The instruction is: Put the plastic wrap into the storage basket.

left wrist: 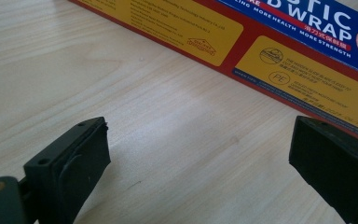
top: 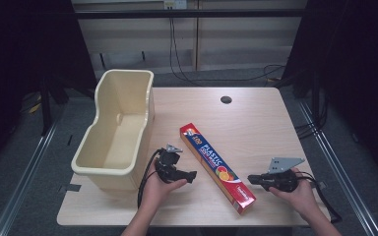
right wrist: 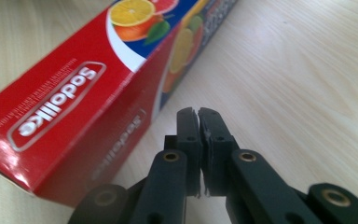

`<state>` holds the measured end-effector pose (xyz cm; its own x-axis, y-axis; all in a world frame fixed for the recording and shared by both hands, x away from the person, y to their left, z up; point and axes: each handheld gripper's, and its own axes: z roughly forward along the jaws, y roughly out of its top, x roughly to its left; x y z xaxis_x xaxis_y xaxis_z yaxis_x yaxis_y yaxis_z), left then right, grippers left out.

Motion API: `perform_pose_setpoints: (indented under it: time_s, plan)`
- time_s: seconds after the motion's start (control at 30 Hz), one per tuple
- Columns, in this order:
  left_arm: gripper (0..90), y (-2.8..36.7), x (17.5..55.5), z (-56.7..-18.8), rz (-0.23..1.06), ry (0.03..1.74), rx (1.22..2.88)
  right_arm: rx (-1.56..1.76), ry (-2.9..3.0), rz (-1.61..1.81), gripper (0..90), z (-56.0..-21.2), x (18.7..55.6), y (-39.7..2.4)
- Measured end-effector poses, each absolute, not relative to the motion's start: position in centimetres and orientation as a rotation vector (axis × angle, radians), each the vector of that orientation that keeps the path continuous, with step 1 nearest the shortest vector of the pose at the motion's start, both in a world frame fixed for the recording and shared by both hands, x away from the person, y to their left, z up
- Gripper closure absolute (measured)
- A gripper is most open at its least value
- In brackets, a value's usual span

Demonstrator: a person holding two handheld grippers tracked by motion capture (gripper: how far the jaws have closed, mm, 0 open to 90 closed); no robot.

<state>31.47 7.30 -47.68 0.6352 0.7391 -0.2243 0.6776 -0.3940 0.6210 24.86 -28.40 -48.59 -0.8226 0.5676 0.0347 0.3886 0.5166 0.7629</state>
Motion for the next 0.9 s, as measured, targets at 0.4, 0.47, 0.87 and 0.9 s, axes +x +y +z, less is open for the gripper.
perform_pose_setpoints:
  time_s: [0.4,0.47,0.87,0.9]
  plan:
    - [4.6,7.2,31.5,-47.0,0.105,1.119,2.162,0.793,2.573,1.252,90.0,-48.9,24.6,-26.1]
    - [4.6,7.2,31.5,-46.8,0.106,1.130,2.154,0.794,2.575,1.255,90.0,-49.0,24.5,-25.9]
    - [4.4,6.2,31.8,-46.3,0.062,1.171,2.140,0.782,2.584,1.282,90.0,-49.5,24.3,-24.4]
    - [4.2,6.0,31.9,-46.2,0.059,1.176,2.159,0.779,2.585,1.285,90.0,-49.5,24.3,-24.4]
